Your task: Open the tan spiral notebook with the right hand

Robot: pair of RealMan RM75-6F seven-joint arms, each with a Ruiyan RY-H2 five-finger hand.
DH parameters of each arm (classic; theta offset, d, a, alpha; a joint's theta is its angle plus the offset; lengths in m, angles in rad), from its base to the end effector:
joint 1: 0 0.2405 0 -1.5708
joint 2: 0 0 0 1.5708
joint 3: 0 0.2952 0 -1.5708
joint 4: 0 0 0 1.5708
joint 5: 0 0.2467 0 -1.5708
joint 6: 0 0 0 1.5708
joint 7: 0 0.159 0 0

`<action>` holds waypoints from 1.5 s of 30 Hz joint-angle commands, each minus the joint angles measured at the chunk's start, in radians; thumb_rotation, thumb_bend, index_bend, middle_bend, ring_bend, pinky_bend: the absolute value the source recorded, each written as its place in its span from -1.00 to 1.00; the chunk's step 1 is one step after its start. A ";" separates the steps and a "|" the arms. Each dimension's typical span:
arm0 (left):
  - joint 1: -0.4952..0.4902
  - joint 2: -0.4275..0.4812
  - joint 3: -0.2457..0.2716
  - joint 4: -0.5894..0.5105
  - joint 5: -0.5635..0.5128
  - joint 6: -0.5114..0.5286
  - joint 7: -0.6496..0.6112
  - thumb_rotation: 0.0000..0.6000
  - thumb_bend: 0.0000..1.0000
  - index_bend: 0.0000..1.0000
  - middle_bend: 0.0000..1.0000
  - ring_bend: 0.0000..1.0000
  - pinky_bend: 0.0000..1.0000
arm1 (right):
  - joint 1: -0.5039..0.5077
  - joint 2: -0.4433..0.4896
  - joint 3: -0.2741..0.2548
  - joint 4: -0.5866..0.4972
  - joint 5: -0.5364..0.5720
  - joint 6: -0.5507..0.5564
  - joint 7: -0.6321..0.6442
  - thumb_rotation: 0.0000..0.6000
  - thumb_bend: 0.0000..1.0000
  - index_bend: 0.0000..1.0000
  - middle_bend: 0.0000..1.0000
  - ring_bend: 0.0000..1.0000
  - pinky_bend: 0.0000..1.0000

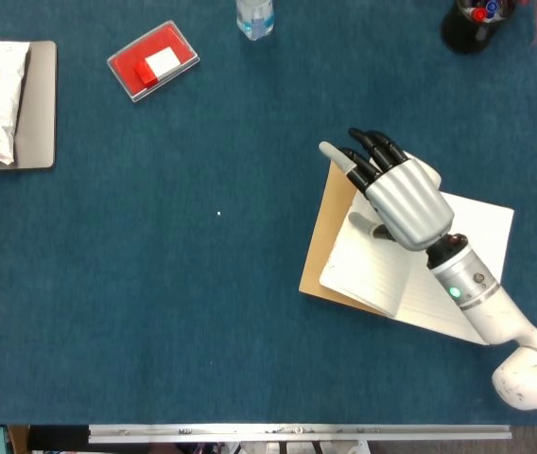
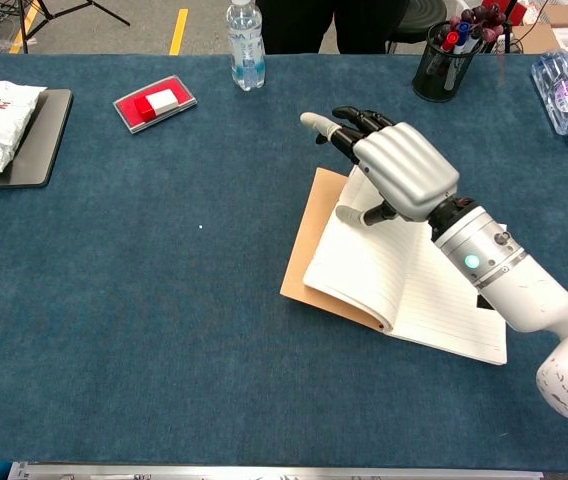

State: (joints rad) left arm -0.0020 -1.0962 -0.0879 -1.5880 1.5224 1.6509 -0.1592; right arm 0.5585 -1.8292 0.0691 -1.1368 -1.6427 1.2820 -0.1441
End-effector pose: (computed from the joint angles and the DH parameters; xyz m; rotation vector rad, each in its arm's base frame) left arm -0.3657 0.1790 0.1820 -1.2129 -0.8620 -1.0729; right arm -0.1883 -0.3185 -0.1136 1.8803 -0.6685 1.2406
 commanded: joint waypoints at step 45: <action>0.000 0.003 0.002 -0.004 -0.004 -0.007 0.006 1.00 -0.44 -0.07 -0.21 -0.38 0.00 | -0.030 0.016 -0.021 -0.016 0.006 0.006 0.027 1.00 -0.63 -0.94 -0.46 -0.82 -0.69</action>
State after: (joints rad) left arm -0.0023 -1.0934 -0.0863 -1.5920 1.5187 1.6436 -0.1532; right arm 0.5278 -1.8122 0.0473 -1.1540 -1.6378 1.2899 -0.1171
